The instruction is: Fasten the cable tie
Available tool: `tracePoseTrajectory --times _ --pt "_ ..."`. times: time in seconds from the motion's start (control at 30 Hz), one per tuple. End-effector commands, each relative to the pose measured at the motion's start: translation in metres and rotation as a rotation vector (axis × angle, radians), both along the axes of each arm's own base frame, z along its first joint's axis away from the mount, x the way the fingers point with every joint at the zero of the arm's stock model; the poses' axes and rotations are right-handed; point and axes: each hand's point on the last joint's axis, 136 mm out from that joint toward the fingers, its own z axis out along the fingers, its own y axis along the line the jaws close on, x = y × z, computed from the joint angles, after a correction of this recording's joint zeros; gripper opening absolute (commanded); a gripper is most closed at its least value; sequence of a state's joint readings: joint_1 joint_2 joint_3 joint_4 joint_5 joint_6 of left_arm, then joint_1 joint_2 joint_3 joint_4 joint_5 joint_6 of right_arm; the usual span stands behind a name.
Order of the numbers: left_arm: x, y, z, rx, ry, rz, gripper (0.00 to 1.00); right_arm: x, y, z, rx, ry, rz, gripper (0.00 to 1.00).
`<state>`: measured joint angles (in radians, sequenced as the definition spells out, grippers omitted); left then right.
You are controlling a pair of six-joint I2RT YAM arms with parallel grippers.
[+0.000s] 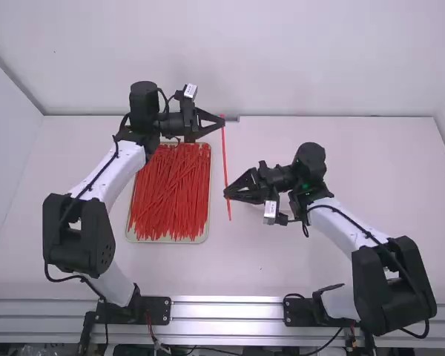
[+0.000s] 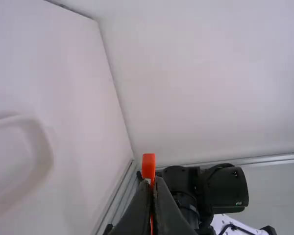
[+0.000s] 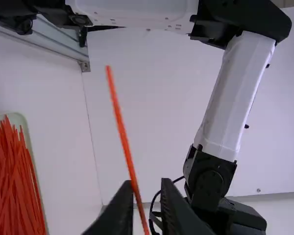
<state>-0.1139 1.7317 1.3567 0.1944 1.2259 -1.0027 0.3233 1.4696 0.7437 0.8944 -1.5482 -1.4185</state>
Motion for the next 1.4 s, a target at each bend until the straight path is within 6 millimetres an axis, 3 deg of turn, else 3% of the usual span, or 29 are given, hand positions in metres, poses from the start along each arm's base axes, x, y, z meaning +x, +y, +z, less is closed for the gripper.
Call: tracePoseTrajectory --times 0.0,0.17,1.37 --pt "0.0017 0.0004 0.008 -0.004 -0.028 -0.007 0.02 -0.0028 0.0005 -0.0029 -0.007 0.02 0.013 0.09" --pt "0.0047 0.0012 0.0069 0.001 -0.027 0.011 0.02 -0.0025 0.0003 -0.0038 -0.012 0.033 0.012 0.0" --pt "0.006 0.0019 0.0068 0.009 -0.054 0.016 0.02 -0.001 -0.0007 -0.0053 -0.019 0.057 0.006 0.0"
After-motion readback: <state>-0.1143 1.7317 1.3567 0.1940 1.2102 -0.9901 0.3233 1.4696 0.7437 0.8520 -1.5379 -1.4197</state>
